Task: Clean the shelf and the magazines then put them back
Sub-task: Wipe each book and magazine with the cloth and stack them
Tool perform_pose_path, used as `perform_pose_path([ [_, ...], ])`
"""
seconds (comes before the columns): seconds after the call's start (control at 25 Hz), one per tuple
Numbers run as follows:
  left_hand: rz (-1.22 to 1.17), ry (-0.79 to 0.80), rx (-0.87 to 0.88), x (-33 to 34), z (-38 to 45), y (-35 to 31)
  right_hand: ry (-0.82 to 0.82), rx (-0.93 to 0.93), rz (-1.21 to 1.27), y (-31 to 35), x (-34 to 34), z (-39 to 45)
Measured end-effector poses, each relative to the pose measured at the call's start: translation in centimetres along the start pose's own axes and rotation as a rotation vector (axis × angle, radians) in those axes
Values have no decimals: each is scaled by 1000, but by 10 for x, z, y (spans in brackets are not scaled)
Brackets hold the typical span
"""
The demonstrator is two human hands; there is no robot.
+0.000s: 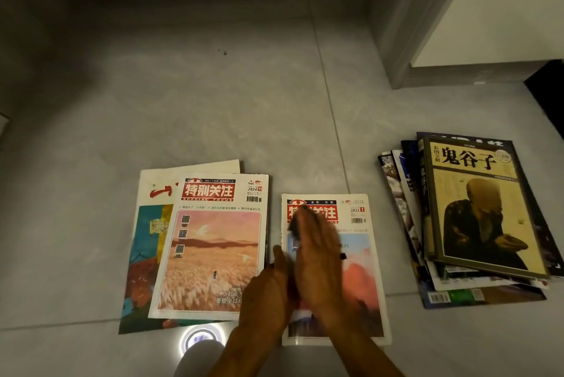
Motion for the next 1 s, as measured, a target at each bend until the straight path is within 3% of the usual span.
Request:
perform_pose_path([
  [0.08, 48, -43, 33, -4, 2, -2, 103, -313, -104, 13, 7, 8],
  [0.12, 59, -43, 16, -2, 5, 1, 121, -321, -153, -11, -1, 13],
  [0.24, 72, 10, -79, 8, 9, 12, -20, 136, -130, -96, -41, 13],
  [0.28, 72, 25, -97, 8, 9, 14, -61, 245, -109, -95, -42, 9],
  [0.32, 87, 31, -100, 8, 9, 13, -73, 237, -88, -77, -34, 10],
  [0.44, 92, -28, -5, 2, 5, 2, 86, -193, 26, 3, 4, 18],
  [0.52, 80, -24, -7, 2, 5, 3, 198, -412, 12, 8, 11, 34],
  [0.68, -16, 60, -141, 10, 13, 22, 121, -150, 111, -23, 1, 60],
  [0.88, 77, -107, 28, 0, 3, 7, 240, -500, 177, 27, 13, -4],
  [1.0, -65, -20, -99, 5, 7, 17, 196, -454, 118, -6, 5, 32],
])
Point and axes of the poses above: each hand's wrist, its own z-axis towards the middle knuckle, its own x-axis out of the palm, y = z × x, the point moved 10 cm from there along z, towards the middle knuckle, and after that the axes turned 9 degrees about -x, right-handed, at the moved point
